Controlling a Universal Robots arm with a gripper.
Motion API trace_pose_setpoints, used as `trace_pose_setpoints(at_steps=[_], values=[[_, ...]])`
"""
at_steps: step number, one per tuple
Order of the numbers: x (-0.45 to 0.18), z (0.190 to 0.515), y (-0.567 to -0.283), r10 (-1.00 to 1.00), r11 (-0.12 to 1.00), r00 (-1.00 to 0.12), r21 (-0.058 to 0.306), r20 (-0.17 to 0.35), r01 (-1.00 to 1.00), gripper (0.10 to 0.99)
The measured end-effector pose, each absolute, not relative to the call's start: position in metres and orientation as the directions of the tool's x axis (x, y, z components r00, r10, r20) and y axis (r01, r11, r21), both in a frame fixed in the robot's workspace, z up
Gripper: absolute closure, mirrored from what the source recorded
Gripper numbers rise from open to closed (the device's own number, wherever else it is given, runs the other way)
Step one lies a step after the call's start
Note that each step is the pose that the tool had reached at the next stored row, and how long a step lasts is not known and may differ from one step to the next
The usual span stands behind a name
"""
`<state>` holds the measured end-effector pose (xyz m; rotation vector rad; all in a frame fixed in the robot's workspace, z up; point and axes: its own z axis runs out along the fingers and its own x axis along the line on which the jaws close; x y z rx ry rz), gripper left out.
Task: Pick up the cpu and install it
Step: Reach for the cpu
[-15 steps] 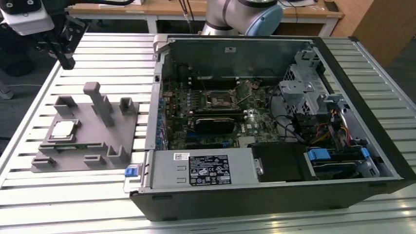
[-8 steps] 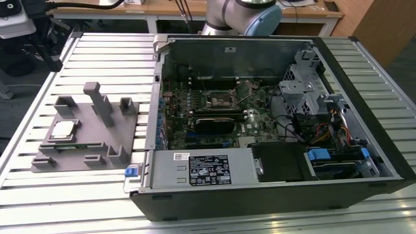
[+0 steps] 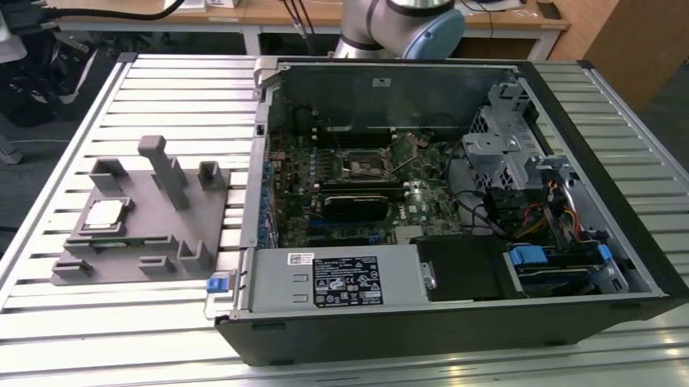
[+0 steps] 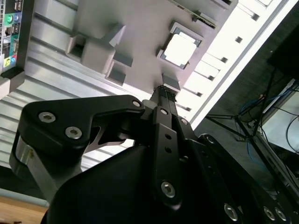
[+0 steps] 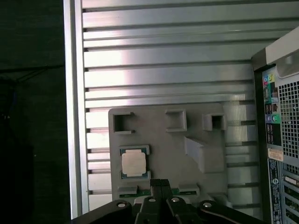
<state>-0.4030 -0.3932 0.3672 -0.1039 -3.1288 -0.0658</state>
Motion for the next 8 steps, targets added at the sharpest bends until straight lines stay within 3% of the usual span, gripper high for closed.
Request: trace_pose_setpoints(at_steps=[8], values=[[-0.429,0.365,-0.393,0.064,0.997,-0.998,0.042,0.012,0.065,0.980]])
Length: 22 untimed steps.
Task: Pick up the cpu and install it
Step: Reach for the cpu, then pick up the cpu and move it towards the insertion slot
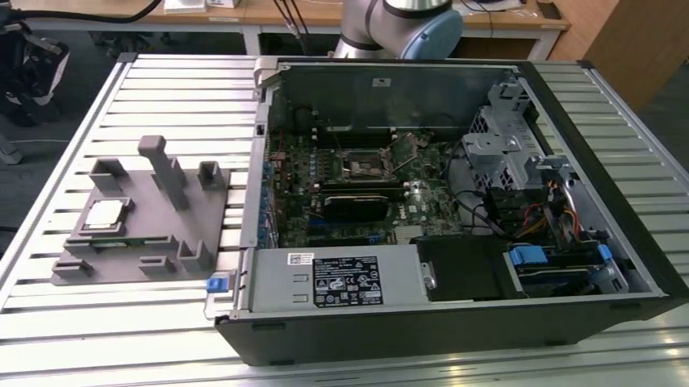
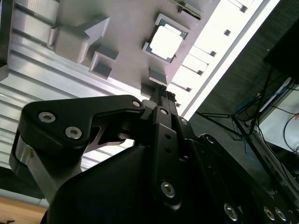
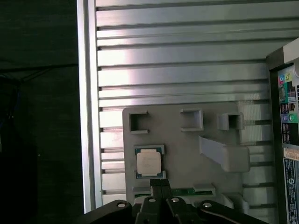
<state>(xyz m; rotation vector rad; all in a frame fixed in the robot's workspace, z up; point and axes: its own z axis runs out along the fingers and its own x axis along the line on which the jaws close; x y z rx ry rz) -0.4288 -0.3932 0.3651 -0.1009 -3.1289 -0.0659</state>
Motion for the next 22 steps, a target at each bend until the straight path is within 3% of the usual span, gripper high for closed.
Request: trace_pose_setpoints(at_steps=[22], values=[[-0.437,0.351,-0.393,0.063,0.997,-0.998,0.040,0.014,0.063,0.980]])
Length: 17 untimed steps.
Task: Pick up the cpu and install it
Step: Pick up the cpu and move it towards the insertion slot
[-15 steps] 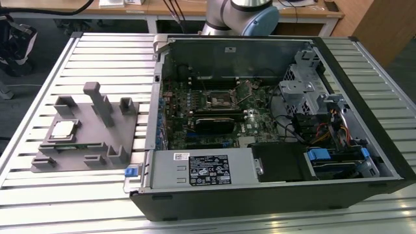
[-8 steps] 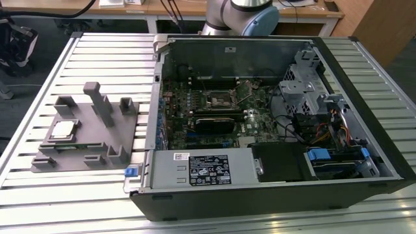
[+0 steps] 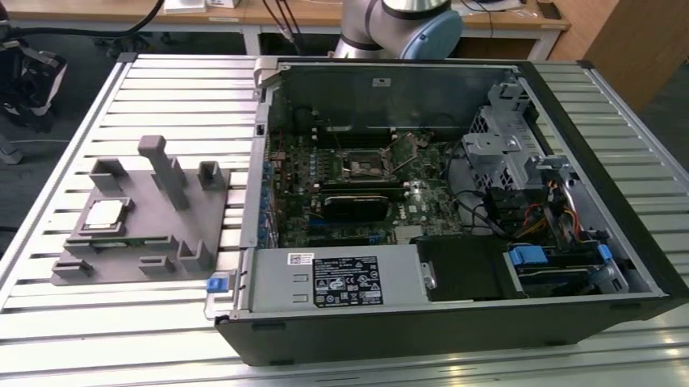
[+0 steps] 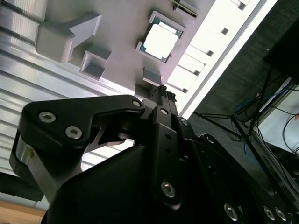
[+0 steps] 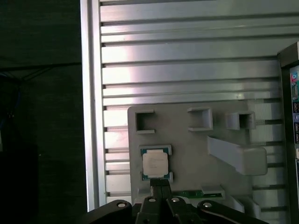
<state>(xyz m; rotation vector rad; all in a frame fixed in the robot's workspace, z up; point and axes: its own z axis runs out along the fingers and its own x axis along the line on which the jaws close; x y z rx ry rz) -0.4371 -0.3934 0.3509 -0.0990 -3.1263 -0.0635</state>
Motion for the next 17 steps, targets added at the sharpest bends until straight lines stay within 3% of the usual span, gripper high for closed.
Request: trace_pose_setpoints(at_steps=[13,14,15,17], values=[[-0.437,0.338,-0.394,0.059,0.997,-0.998,0.039,0.027,0.061,0.973],[-0.437,0.337,-0.395,0.055,0.998,-0.998,0.039,0.031,0.056,0.918],[-0.437,0.335,-0.395,0.049,0.998,-0.998,0.039,0.036,0.051,0.918],[-0.437,0.333,-0.396,0.037,0.999,-0.998,0.038,0.047,0.039,0.796]])
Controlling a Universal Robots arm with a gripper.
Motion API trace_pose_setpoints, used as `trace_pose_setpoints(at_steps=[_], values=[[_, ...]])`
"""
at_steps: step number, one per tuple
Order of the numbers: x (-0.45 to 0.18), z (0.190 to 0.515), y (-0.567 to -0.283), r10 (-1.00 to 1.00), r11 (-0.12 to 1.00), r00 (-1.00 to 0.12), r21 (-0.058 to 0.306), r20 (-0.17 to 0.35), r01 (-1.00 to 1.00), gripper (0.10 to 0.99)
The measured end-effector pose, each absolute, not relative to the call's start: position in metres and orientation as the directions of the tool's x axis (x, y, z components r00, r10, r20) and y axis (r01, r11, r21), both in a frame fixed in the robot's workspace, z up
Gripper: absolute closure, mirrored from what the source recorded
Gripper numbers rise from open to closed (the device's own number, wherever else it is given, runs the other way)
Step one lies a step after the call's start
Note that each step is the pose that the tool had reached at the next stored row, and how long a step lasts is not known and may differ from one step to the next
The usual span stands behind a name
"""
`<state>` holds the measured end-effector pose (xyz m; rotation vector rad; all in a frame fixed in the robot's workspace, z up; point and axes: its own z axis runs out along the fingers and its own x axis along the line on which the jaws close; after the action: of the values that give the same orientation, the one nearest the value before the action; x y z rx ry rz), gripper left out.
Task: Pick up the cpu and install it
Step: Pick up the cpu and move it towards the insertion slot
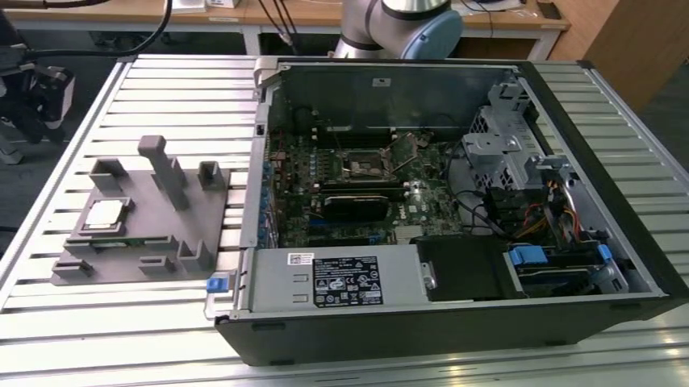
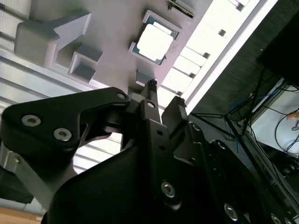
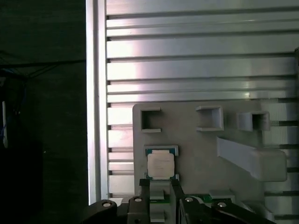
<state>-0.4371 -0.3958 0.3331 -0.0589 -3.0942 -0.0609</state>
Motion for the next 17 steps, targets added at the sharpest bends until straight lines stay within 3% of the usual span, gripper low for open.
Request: trace_pose_setpoints(at_steps=[1,2,4,5,7,8,10,12,13,17], values=[[-0.437,0.332,-0.396,0.031,0.999,-0.998,0.038,0.052,0.033,0.737],[-0.437,0.330,-0.396,0.025,0.999,-0.998,0.038,0.057,0.027,0.737],[-0.437,0.327,-0.397,0.014,0.999,-0.998,0.038,0.063,0.017,0.620],[-0.437,0.325,-0.397,0.007,0.999,-0.998,0.038,0.065,0.010,0.620],[-0.437,0.321,-0.397,-0.009,0.999,-0.998,0.038,0.068,-0.006,0.506],[-0.437,0.320,-0.398,-0.013,0.999,-0.998,0.038,0.068,-0.010,0.506],[-0.437,0.316,-0.398,-0.014,0.999,-0.998,0.038,0.068,-0.011,0.388],[-0.437,0.312,-0.399,-0.014,0.999,-0.998,0.038,0.068,-0.011,0.388],[-0.437,0.311,-0.400,-0.014,0.999,-0.998,0.038,0.067,-0.011,0.325],[-0.437,0.304,-0.402,-0.014,0.999,-0.998,0.040,0.064,-0.011,0.325]])
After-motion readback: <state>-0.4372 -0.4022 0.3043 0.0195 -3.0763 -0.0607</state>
